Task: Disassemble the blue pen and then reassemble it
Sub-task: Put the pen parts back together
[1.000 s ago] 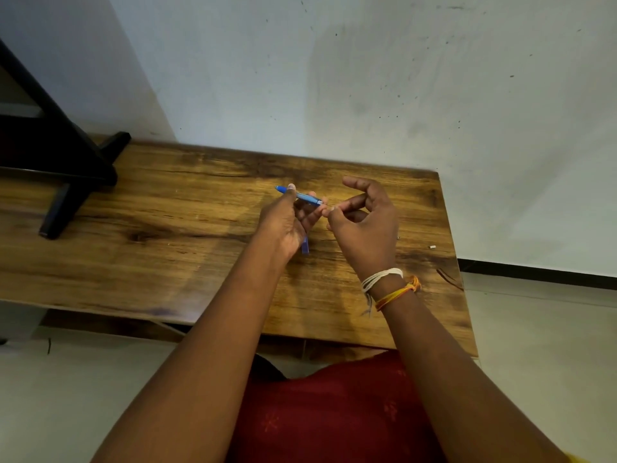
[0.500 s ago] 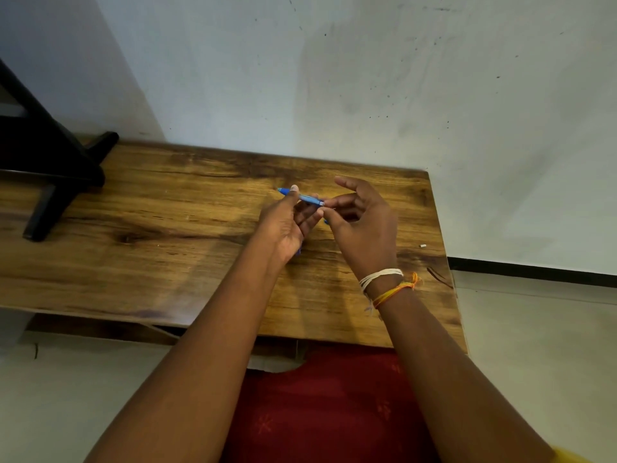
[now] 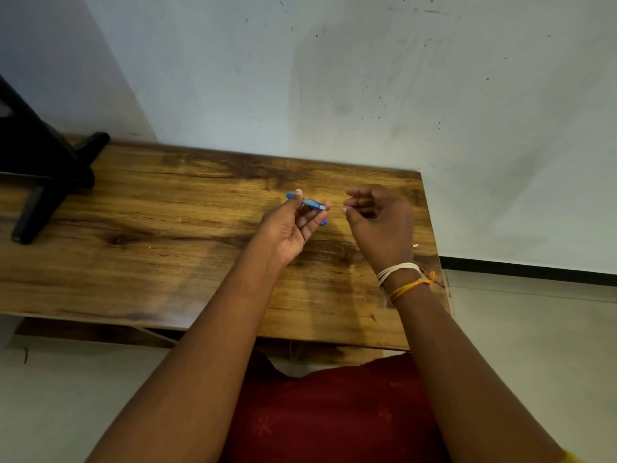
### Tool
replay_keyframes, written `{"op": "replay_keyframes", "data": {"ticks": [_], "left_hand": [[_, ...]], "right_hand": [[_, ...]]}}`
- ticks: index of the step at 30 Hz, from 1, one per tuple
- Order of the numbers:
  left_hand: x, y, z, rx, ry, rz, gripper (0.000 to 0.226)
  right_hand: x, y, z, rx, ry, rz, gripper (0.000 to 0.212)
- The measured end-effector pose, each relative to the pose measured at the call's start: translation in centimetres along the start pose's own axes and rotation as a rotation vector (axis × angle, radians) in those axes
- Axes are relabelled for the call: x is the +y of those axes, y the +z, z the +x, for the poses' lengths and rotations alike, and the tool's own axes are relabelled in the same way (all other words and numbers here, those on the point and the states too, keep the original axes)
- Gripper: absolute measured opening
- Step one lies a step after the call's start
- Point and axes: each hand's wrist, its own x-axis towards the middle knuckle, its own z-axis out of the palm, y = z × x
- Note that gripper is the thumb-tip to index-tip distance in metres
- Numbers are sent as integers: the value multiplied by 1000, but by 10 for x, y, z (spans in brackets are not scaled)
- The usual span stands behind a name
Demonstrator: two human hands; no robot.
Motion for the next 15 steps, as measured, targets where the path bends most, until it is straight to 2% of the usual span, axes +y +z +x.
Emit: {"op": "replay_keyframes", "data": {"ticks": [5, 11, 15], "left_hand": [[-6, 5, -2, -31, -38, 17, 22], [-12, 12, -3, -77, -43, 43, 16], [-19, 17, -1, -114, -32, 48, 9]], "right_hand": [[14, -23, 11, 112, 147, -116, 14], [30, -46, 11, 168, 310, -285, 17], [44, -60, 13, 123, 446, -396, 18]]}}
